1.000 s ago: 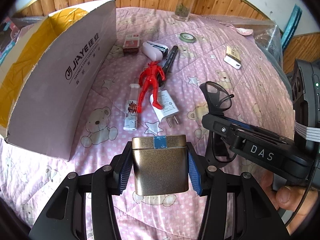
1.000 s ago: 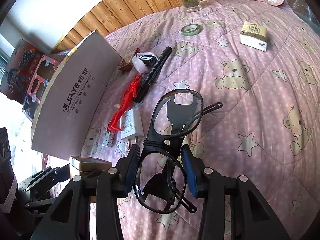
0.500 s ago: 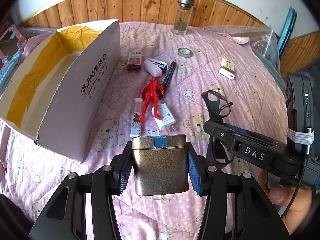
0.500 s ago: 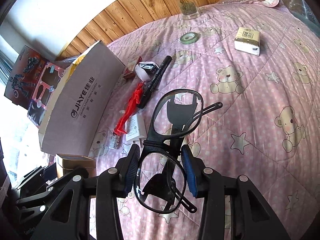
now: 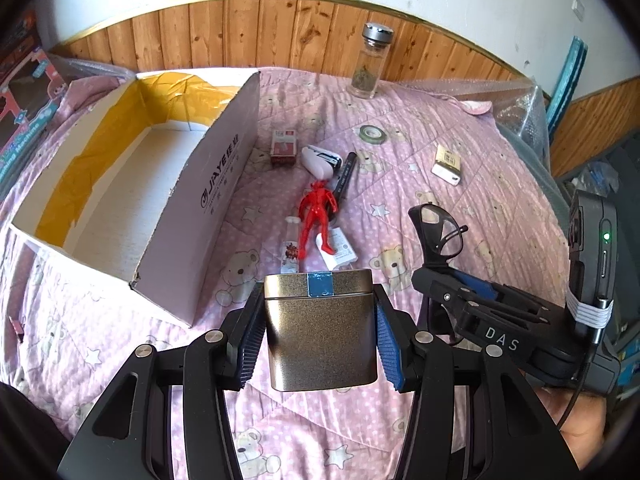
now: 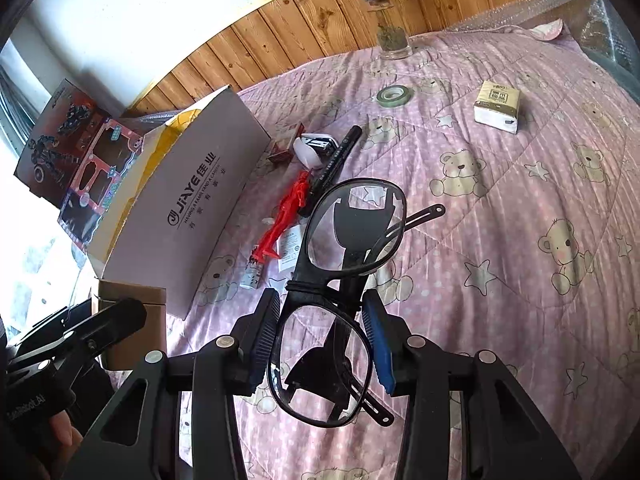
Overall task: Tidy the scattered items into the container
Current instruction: 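Carry the gold tin and black glasses with both tools over the white box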
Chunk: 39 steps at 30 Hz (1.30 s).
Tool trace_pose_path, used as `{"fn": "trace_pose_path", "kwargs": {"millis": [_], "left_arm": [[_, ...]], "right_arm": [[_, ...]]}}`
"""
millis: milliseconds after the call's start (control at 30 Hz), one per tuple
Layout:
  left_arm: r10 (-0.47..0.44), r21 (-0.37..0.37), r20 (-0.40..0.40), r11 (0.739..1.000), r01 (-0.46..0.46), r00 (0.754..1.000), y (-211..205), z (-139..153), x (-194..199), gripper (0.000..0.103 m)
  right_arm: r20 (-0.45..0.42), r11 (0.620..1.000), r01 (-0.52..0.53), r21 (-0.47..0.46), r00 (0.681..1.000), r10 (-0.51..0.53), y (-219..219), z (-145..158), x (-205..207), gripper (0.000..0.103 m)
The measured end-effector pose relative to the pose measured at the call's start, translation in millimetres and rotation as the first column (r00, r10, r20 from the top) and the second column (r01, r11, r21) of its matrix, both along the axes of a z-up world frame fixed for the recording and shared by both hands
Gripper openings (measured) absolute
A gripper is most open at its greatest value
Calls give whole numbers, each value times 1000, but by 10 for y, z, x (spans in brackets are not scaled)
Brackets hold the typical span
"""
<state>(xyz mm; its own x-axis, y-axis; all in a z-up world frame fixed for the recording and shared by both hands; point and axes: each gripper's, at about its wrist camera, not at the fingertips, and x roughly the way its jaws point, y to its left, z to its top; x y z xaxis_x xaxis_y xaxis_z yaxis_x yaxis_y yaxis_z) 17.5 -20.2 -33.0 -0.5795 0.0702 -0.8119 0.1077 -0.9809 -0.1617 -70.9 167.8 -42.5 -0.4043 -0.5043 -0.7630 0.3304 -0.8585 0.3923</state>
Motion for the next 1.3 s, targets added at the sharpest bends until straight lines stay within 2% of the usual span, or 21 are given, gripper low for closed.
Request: {"fn": "trace_pose_path", "kwargs": {"millis": [200,533,867,1300], "left_arm": [[20,28,-21,999,-19,1000,-172,97,90,52],[77,108,-60,992,-70,995,-614,300,168,52],[144,179,-94,976,-126,985,-1086,444,195,52],[216,234,-143,956,-179,966,-1668,603,190,52]], "right_arm": [[-34,1000,-7,11,999,7,-113,158,114,44],[-99,999,-25,-21,995,23,-338,539,345,44],[-112,993,-112,-27,988,108,-839,792,430,44],[-148,981,-193,-17,971,188,-1473,1124,411,44]]}}
